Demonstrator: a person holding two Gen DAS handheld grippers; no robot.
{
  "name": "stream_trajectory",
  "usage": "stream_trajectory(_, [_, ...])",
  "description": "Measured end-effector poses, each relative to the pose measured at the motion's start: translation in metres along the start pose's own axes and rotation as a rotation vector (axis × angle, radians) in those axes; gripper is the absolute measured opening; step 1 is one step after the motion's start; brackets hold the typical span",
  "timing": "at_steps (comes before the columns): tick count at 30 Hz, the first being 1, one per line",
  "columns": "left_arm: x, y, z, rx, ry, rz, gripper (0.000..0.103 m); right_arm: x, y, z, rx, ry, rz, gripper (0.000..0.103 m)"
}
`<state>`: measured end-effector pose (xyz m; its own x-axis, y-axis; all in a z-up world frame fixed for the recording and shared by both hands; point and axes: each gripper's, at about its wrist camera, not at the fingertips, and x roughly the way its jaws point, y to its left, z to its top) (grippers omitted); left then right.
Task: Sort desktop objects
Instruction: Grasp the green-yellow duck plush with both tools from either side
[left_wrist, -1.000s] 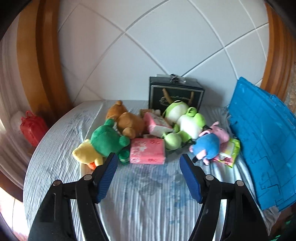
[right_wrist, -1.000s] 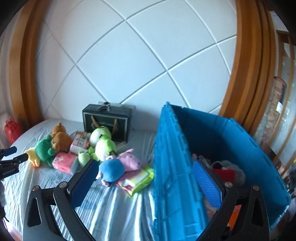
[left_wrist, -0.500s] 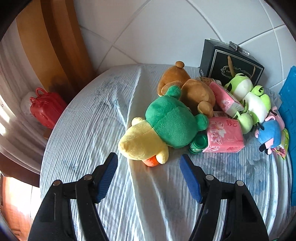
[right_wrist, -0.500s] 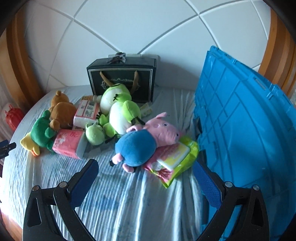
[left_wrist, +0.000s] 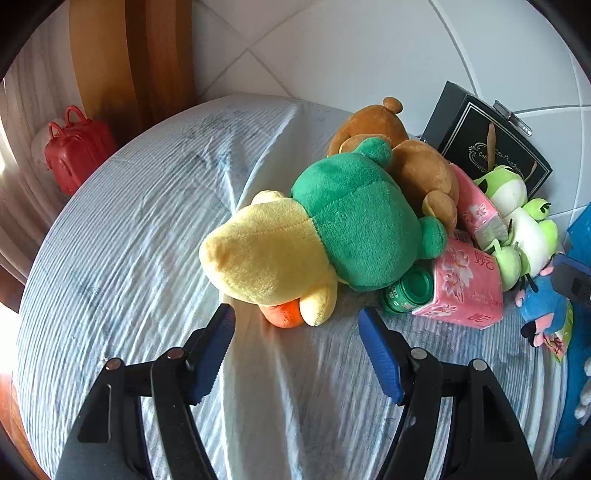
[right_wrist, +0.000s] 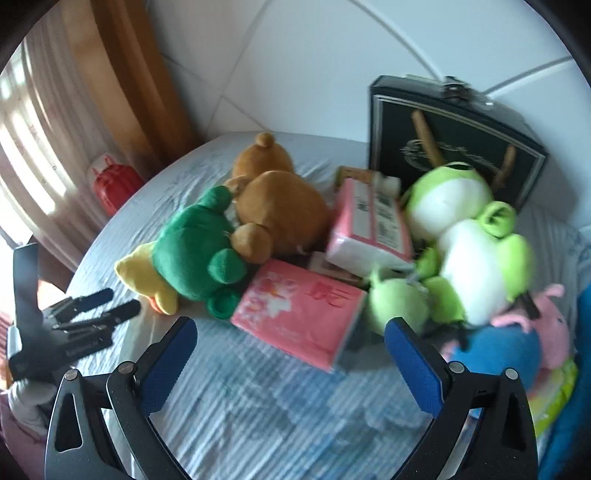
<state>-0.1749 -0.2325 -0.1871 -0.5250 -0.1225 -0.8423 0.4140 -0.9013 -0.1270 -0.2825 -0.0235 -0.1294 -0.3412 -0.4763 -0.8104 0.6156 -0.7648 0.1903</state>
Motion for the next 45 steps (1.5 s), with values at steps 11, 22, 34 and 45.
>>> stream_trajectory(11, [0.052,0.013,0.009,-0.058,0.013,-0.009,0.069,0.081,0.055,0.036,-0.121,0.065,0.169,0.102])
stream_trajectory(22, [0.088,0.023,0.037,-0.015,0.038,-0.015,0.068,0.136,0.094,0.055,-0.224,0.129,0.142,0.103])
stream_trajectory(34, [0.055,0.018,0.03,0.02,-0.04,-0.031,0.059,0.11,0.093,0.049,-0.24,0.11,0.113,0.069])
stream_trajectory(45, [-0.042,-0.02,0.001,0.099,-0.169,-0.035,0.059,0.01,0.097,0.012,-0.247,0.005,0.121,0.068])
